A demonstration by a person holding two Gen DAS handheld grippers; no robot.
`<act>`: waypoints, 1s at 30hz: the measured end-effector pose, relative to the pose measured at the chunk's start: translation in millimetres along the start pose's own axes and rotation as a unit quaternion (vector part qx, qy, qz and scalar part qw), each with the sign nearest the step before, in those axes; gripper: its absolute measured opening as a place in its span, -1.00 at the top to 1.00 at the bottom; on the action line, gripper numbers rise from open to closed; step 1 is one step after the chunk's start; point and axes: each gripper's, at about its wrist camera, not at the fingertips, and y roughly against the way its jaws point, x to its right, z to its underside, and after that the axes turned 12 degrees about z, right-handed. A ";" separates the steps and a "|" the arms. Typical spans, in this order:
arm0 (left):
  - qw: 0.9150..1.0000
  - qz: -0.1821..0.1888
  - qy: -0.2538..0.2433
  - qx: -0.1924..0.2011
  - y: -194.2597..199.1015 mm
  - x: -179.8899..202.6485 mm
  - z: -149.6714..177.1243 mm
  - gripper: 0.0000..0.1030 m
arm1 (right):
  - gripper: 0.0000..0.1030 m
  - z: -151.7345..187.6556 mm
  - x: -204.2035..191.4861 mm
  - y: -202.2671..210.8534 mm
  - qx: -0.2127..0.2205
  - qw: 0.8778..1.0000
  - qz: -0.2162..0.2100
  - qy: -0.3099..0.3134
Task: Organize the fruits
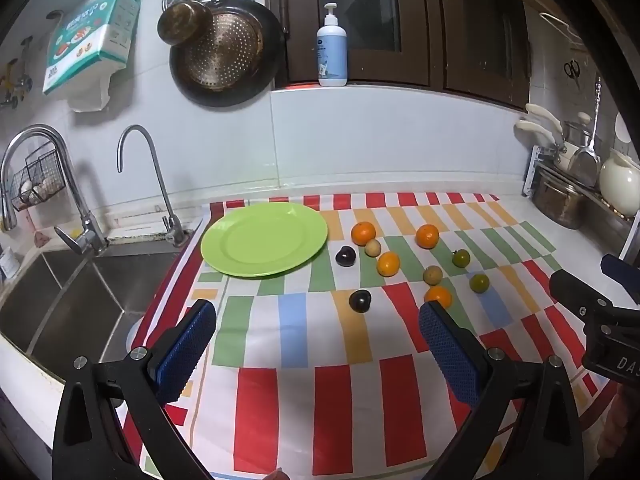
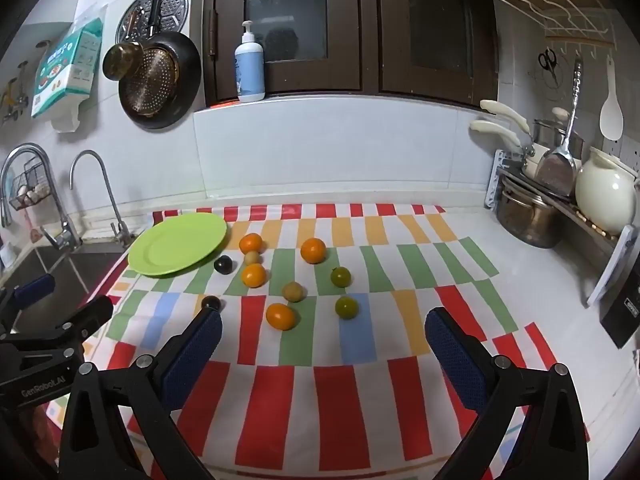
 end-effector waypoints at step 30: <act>0.999 0.002 0.002 0.032 12.8 -6.2 -6.5 -1.00 | -0.99 -3.2 -8.6 7.5 0.013 1.000 -0.007 0.003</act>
